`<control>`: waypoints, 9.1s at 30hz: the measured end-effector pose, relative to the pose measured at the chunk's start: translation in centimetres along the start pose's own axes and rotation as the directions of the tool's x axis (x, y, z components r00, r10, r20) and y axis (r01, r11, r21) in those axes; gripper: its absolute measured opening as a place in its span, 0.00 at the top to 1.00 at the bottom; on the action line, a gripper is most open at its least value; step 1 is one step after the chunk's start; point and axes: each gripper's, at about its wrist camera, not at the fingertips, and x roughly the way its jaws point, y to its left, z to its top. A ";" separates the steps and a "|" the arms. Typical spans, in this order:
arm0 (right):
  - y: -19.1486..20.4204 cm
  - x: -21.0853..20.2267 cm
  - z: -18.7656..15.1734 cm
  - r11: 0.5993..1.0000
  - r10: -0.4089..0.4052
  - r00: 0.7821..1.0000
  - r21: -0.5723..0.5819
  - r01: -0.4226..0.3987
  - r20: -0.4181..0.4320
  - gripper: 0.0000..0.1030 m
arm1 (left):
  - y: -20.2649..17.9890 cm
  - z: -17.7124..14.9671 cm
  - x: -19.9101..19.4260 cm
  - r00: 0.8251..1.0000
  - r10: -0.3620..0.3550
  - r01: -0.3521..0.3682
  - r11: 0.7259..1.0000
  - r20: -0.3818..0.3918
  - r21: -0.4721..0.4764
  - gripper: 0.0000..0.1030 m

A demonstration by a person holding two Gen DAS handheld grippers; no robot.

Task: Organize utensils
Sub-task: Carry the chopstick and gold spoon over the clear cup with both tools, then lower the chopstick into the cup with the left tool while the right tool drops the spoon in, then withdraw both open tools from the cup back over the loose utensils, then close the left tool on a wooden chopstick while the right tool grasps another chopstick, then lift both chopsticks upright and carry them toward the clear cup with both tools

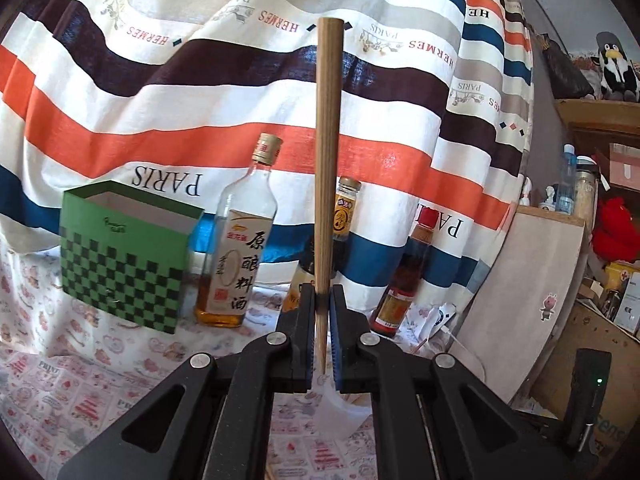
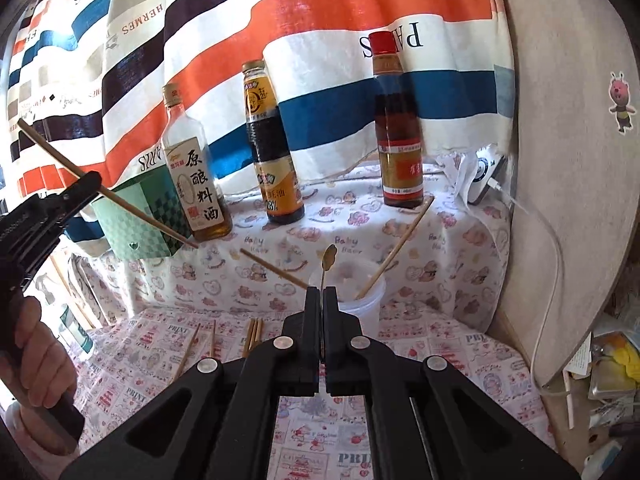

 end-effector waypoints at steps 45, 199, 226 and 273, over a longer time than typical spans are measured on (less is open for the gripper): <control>-2.8 9.6 4.0 0.999 0.050 0.997 0.008 -0.049 -0.055 0.82 | -3.9 -6.5 11.4 0.992 0.026 0.006 0.970 -0.127 0.243 0.66; 7.8 3.3 -10.0 0.999 0.033 0.991 -0.030 -0.029 0.129 0.94 | 12.2 -18.0 0.7 0.699 0.268 -0.108 0.956 -0.663 0.272 0.94; 7.3 4.3 -10.1 0.998 0.055 0.996 0.004 -0.056 0.075 0.94 | 11.7 -12.3 -3.5 0.873 0.297 -0.185 0.935 -0.386 0.303 0.94; 5.2 -0.2 -8.2 0.960 0.232 0.947 0.105 -0.259 0.221 0.94 | 11.6 -8.1 -7.8 0.965 0.247 -0.235 0.964 -0.089 0.125 0.94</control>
